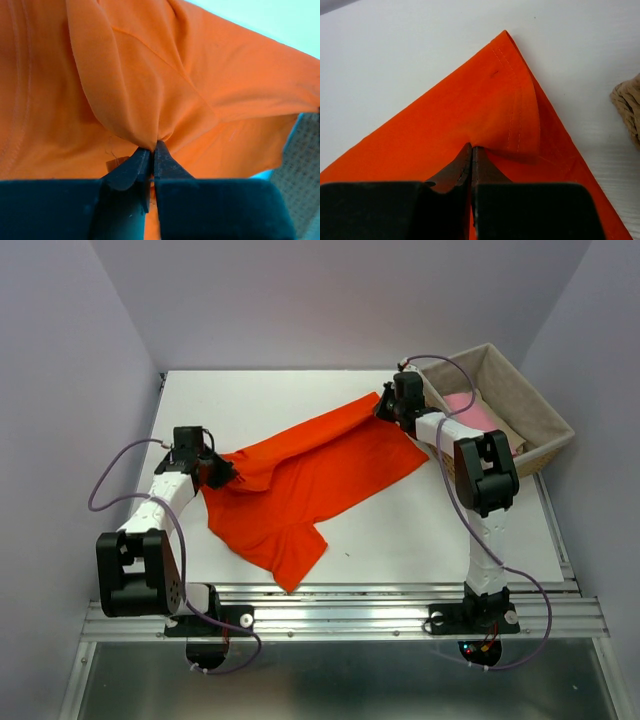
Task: Roll the t-shirts
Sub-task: Fold the T-shirt at the center of the board.
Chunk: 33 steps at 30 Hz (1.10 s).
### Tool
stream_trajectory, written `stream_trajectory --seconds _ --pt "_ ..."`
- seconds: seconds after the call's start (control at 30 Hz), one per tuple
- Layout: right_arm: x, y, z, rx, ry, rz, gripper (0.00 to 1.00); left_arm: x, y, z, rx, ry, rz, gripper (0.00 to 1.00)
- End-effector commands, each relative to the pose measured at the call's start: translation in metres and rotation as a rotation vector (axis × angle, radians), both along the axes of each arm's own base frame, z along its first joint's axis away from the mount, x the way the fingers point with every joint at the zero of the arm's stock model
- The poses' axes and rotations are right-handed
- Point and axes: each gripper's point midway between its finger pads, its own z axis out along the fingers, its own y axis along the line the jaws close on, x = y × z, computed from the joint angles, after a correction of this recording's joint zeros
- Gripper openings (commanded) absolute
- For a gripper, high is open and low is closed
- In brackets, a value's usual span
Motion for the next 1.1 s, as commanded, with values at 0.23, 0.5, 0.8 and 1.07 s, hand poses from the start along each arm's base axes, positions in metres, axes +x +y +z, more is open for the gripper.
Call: stream_trajectory --seconds 0.23,0.5,0.8,1.07 --pt "-0.003 -0.011 0.027 -0.039 -0.04 -0.005 0.34 -0.051 -0.028 0.029 -0.123 -0.024 -0.077 0.91" --pt "-0.023 -0.006 0.044 -0.031 -0.051 0.019 0.63 -0.034 0.017 0.045 0.057 -0.059 0.01 0.67" --pt "-0.093 0.09 0.063 -0.002 -0.054 0.247 0.61 0.0 0.05 0.02 0.151 -0.031 0.027 0.48" --pt "-0.193 0.234 0.031 0.104 0.115 0.604 0.59 0.011 0.098 0.004 0.204 0.01 0.101 0.69"
